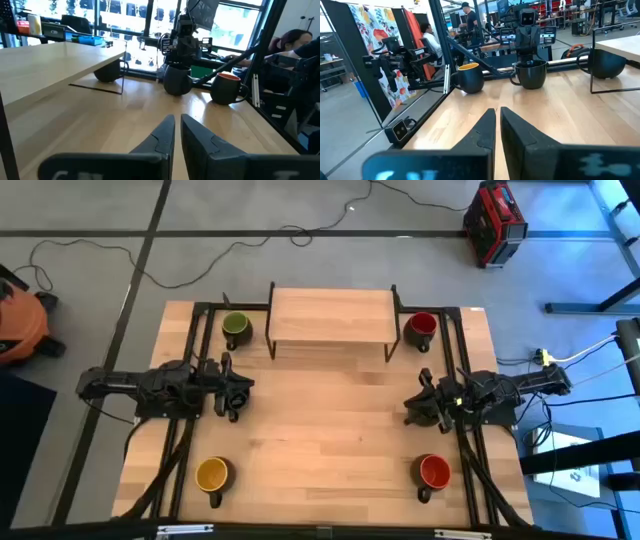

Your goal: Place coffee mugs

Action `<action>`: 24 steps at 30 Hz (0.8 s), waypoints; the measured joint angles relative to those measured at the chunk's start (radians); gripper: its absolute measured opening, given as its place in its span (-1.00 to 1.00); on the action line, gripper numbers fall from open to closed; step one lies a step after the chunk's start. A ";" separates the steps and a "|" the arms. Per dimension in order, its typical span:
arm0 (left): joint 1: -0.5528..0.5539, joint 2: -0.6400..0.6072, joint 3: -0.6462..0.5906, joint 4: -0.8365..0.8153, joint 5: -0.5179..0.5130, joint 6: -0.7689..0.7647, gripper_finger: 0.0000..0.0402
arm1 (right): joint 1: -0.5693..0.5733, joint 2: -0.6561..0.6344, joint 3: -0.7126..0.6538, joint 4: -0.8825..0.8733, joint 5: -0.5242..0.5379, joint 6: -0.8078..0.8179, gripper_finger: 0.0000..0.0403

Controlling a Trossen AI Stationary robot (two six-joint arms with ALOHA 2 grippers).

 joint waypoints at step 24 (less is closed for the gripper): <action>0.000 0.000 0.000 0.000 0.000 0.000 -0.87 | 0.000 0.000 0.000 0.003 0.018 0.000 -0.92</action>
